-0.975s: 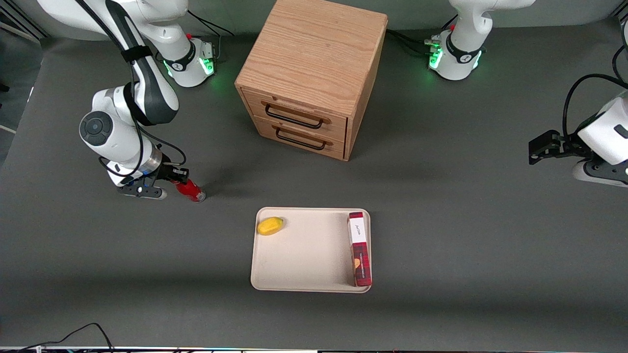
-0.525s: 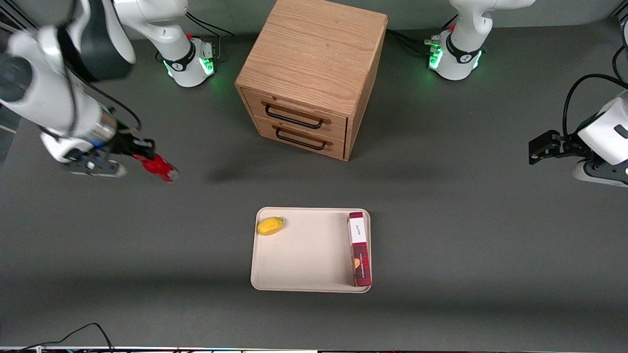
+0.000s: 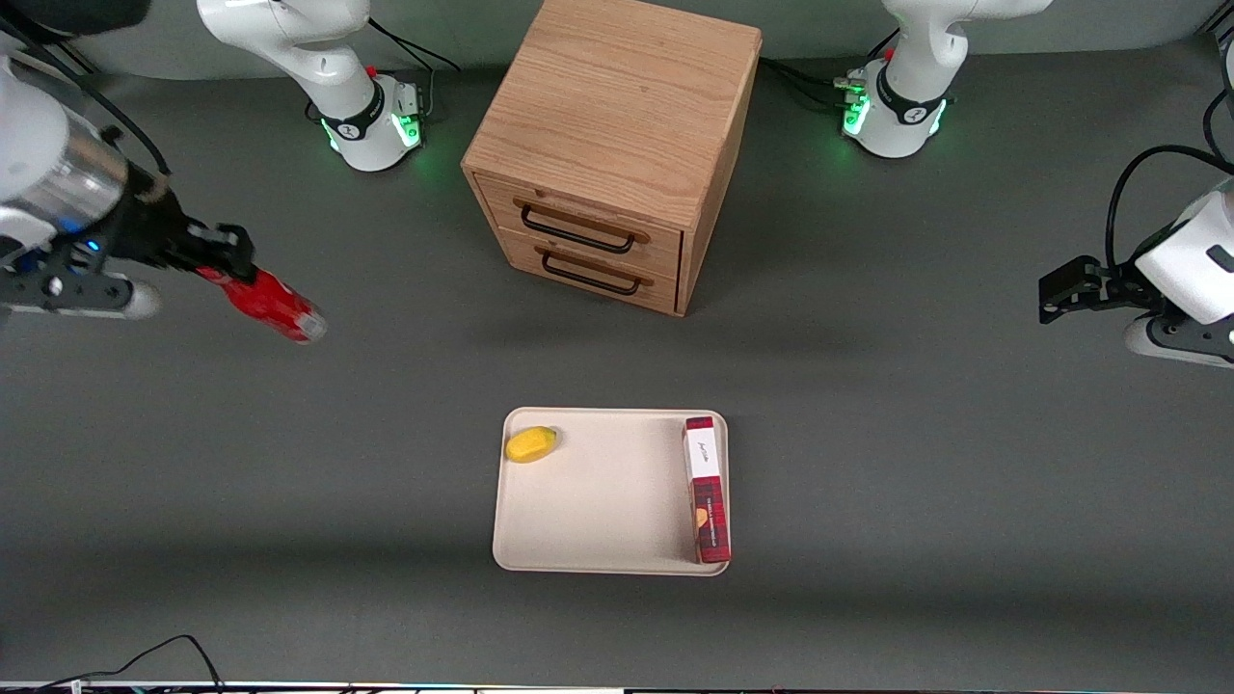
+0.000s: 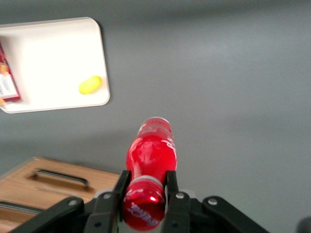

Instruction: Place coke bottle on tray

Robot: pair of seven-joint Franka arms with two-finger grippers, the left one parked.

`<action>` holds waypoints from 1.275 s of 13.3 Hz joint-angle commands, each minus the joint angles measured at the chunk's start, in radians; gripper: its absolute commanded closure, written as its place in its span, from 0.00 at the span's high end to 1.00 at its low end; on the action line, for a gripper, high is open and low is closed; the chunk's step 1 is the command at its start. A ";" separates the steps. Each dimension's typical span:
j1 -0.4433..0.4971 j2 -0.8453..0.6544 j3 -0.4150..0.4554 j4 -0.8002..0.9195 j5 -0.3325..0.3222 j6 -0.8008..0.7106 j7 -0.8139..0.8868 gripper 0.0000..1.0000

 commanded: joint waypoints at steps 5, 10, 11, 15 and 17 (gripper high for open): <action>0.122 0.465 0.064 0.274 -0.049 0.341 0.512 0.00; 0.163 0.646 0.064 0.274 -0.137 0.572 0.650 0.00; 0.168 0.658 0.064 0.272 -0.149 0.586 0.658 0.00; 0.171 0.689 0.063 0.266 -0.183 0.609 0.666 0.00; 0.171 0.695 0.064 0.264 -0.206 0.614 0.666 0.99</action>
